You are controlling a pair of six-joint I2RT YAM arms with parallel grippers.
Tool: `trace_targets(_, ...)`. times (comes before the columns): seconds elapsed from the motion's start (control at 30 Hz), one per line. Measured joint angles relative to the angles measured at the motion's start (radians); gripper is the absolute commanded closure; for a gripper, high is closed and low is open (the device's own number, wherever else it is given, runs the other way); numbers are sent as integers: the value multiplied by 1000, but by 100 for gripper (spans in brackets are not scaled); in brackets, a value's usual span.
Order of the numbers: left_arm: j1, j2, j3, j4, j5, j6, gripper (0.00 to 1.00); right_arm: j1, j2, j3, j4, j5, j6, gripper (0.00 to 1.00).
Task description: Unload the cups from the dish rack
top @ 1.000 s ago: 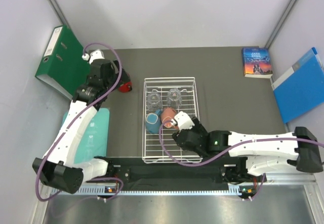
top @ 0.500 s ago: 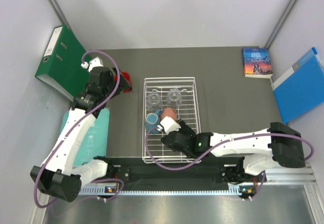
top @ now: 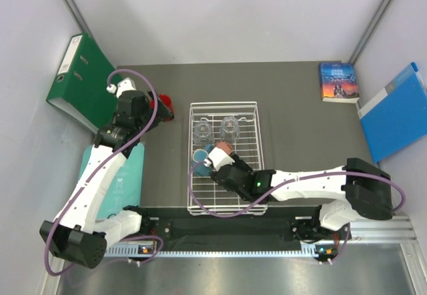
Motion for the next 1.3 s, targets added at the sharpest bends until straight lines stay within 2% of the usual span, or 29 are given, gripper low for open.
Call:
trace_targets(0.13,0,0,0,2,-4,0,2,-10,7,0,5,-4,-17,55)
trace_targets(0.17,0,0,0,2,-3,0,2,-14,7,0,8,-5,-19,64)
trace_targets(0.3,0,0,-2,4,-3,-1,2,-24,7,0,21,-3,-32,78)
trace_targets(0.33,0,0,-4,5,-3,-1,3,-24,7,0,21,-3,-34,83)
trace_targets(0.37,0,0,-5,6,-3,-1,2,-26,7,0,21,0,-36,99)
trace_targets(0.83,0,1,-8,19,-3,-1,3,-27,-8,1,8,6,-47,100)
trace_targets(1.3,-1,29,-9,35,0,-2,3,-28,-162,67,-188,0,-32,100)
